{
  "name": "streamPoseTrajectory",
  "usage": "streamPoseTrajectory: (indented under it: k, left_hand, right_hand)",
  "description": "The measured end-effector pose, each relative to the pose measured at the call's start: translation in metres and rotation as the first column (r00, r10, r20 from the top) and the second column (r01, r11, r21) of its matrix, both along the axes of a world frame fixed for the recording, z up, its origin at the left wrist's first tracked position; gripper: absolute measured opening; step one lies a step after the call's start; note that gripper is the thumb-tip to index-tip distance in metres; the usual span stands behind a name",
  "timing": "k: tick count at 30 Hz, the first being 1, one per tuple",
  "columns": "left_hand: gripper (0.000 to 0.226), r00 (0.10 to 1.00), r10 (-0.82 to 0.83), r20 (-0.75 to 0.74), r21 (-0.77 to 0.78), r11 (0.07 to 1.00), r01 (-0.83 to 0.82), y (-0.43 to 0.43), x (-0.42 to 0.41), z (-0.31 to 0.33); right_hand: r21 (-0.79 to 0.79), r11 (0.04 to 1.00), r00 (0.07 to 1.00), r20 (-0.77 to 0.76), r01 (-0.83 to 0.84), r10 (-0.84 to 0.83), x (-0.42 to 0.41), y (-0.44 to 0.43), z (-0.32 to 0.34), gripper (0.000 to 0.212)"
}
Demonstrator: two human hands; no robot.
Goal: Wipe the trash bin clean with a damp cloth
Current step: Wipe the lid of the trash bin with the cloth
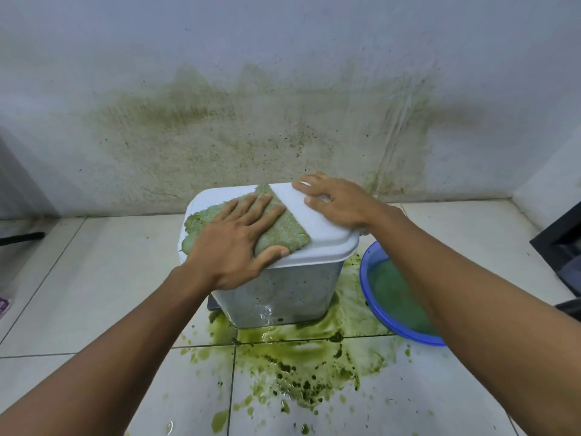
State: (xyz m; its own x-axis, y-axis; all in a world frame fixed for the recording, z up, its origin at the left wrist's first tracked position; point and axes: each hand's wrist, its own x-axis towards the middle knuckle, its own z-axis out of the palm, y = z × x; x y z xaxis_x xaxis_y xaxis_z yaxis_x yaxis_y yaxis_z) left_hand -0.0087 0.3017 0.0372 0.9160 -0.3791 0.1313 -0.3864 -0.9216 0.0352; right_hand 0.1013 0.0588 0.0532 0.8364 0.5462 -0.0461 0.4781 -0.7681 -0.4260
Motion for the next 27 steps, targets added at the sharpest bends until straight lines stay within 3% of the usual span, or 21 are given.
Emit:
streamPoseTrajectory:
  k: [3, 12, 18, 27]
  left_hand:
    - [0.082, 1.000, 0.021, -0.002, 0.005, 1.000, -0.021, -0.020, 0.006, 0.000]
    - [0.086, 0.998, -0.064, 0.000, 0.023, 0.998, 0.064, -0.063, 0.021, 0.000]
    - [0.087, 1.000, -0.018, -0.005, 0.008, 1.000, 0.018, -0.020, 0.013, 0.001]
    - [0.087, 1.000, -0.014, -0.009, 0.033, 0.999, 0.014, -0.060, 0.019, 0.001]
  right_hand:
    - [0.022, 0.998, 0.996, 0.067, 0.051, -0.052, -0.002, -0.010, -0.005, 0.045]
    - [0.202, 0.966, 0.986, 0.010, 0.163, -0.169, 0.000, -0.015, -0.013, 0.044]
    - [0.103, 0.986, 0.989, 0.059, 0.131, -0.137, 0.004, -0.016, -0.019, 0.048]
    - [0.101, 0.987, 0.987, 0.079, 0.129, -0.137, 0.000, -0.015, -0.016, 0.048]
